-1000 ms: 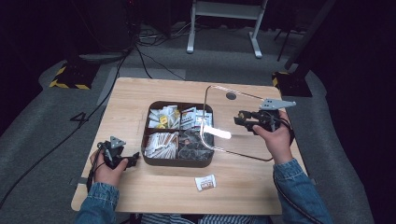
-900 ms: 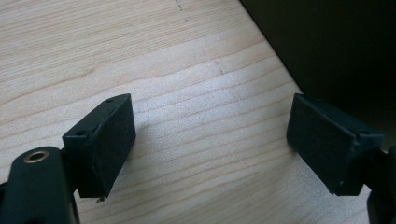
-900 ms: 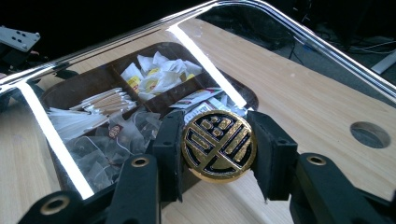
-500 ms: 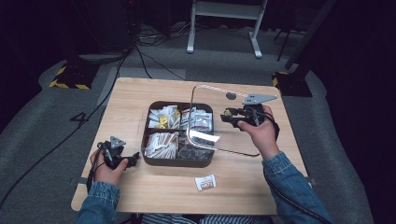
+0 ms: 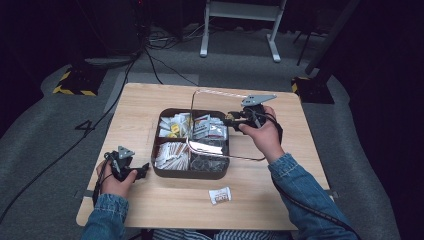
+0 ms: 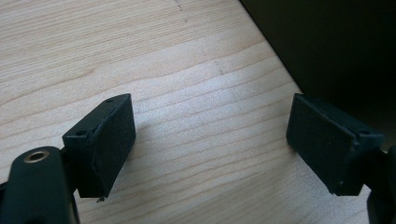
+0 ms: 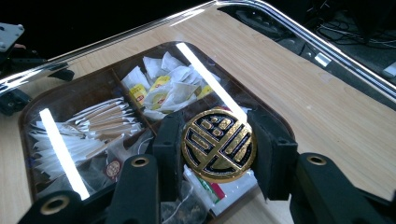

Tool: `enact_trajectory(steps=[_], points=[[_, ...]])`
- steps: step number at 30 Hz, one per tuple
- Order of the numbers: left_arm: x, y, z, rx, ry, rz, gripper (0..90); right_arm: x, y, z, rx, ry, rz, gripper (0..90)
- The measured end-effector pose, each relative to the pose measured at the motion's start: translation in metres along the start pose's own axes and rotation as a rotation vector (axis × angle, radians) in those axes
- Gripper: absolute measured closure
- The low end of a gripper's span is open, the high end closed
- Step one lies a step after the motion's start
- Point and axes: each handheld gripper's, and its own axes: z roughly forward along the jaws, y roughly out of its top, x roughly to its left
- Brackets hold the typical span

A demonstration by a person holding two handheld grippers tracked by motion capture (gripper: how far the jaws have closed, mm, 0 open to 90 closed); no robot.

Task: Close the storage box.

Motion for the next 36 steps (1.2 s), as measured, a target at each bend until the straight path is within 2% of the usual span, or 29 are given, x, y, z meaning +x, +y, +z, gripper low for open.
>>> enact_trajectory(steps=[7, 17, 33, 36], points=[[0.000, 0.000, 0.000, -0.001, 0.002, 0.002, 16.0, 0.003, 0.005, 0.016, 0.025, -0.003, -0.004, 58.8], [0.000, 0.001, 0.001, 0.003, 0.001, 0.001, 15.4, 0.021, 0.012, 0.050, 0.070, 0.019, -0.044, 58.8], [0.000, 0.002, 0.001, 0.002, 0.001, 0.001, 15.3, 0.046, 0.004, 0.098, 0.123, 0.035, -0.057, 58.7], [0.000, 0.002, 0.001, 0.003, 0.001, 0.002, 15.3, 0.048, 0.003, 0.102, 0.126, 0.035, -0.054, 58.8]])
